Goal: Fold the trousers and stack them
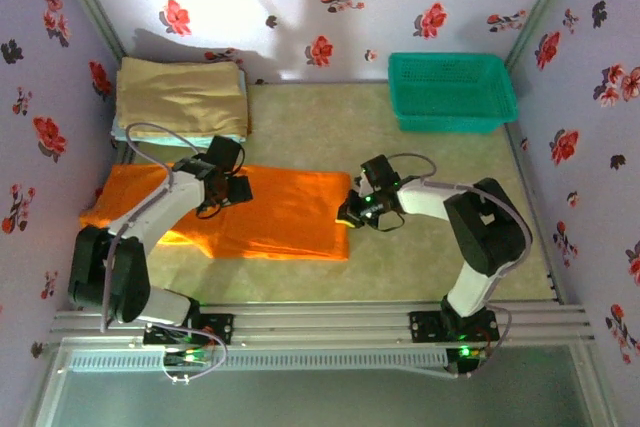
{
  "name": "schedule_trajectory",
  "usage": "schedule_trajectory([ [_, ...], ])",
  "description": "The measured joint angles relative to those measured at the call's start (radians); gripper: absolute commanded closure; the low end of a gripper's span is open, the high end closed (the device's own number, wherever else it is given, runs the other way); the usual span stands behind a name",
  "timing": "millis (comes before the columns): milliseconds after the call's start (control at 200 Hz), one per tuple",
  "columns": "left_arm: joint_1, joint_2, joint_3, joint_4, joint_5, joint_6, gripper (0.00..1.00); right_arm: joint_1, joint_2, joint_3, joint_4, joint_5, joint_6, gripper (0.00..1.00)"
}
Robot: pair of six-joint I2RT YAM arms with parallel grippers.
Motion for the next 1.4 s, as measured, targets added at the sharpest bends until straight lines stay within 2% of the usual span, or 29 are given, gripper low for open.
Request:
schedule_trajectory([
  [105,0.0,-0.029,0.0,0.0,0.004,0.0,0.14,-0.065,-0.079,-0.036,-0.036,0.003,-0.004,1.0],
  [210,0.001,-0.048,0.0,0.0,0.011,0.0,0.14,-0.205,-0.194,-0.058,-0.166,0.048,-0.049,1.0],
  [355,0.002,-0.058,0.011,0.0,0.027,-0.002,0.14,-0.429,-0.338,-0.043,-0.41,0.198,-0.15,1.0],
  [505,0.002,-0.055,0.04,-0.001,0.038,-0.002,0.13,-0.601,-0.373,0.05,-0.602,0.345,-0.232,1.0],
  [620,0.008,-0.034,0.059,0.003,0.045,0.001,0.12,-0.671,-0.364,0.147,-0.672,0.401,-0.267,1.0],
  [725,0.034,-0.015,0.052,0.011,0.057,0.0,0.1,-0.678,-0.33,0.241,-0.711,0.417,-0.284,1.0],
  [860,0.114,-0.014,-0.024,0.079,0.11,-0.022,0.11,-0.636,-0.298,0.323,-0.75,0.412,-0.301,1.0],
  [955,0.188,-0.014,-0.111,0.129,0.164,-0.045,0.14,-0.556,-0.282,0.398,-0.801,0.399,-0.295,1.0],
  [1235,0.34,-0.042,-0.302,0.286,0.298,-0.11,0.32,-0.116,-0.2,0.689,-0.846,0.39,-0.164,1.0],
  [1405,0.431,-0.051,-0.352,0.365,0.401,-0.132,0.53,0.122,-0.014,0.896,-0.835,0.398,-0.062,1.0],
])
